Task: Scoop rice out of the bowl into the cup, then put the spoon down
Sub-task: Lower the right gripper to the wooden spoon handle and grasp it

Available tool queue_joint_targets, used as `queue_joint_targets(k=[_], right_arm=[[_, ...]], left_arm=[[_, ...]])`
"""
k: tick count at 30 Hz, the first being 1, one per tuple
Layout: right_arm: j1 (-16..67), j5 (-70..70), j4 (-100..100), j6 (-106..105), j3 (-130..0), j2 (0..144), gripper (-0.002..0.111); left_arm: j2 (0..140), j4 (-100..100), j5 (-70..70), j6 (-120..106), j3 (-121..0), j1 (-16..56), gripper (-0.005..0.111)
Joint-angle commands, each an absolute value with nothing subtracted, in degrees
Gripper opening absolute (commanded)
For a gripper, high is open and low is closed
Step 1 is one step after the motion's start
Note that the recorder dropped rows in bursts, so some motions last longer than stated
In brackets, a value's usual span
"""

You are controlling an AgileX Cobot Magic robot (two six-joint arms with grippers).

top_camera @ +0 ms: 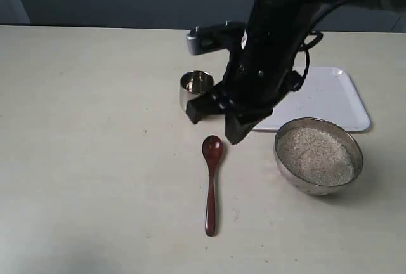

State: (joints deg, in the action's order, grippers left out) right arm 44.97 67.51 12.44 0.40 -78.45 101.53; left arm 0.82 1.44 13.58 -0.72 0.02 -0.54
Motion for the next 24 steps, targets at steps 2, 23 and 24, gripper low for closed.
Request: queue_joint_targets(k=[2, 23, 24], right_arm=[[47.2, 63.1, 18.5, 0.7, -73.1, 101.6, -0.001], [52.1, 45.9, 22.8, 6.3, -63.1, 111.6, 0.043], [52.1, 45.7, 22.8, 6.3, -63.1, 112.2, 0.043]], left_arm=[[1.0, 1.6, 13.2, -0.6, 0.0, -0.4, 0.001], [1.0, 1.6, 13.2, -0.6, 0.0, 0.3, 0.001], [1.0, 1.6, 13.2, -0.6, 0.0, 0.3, 0.001]])
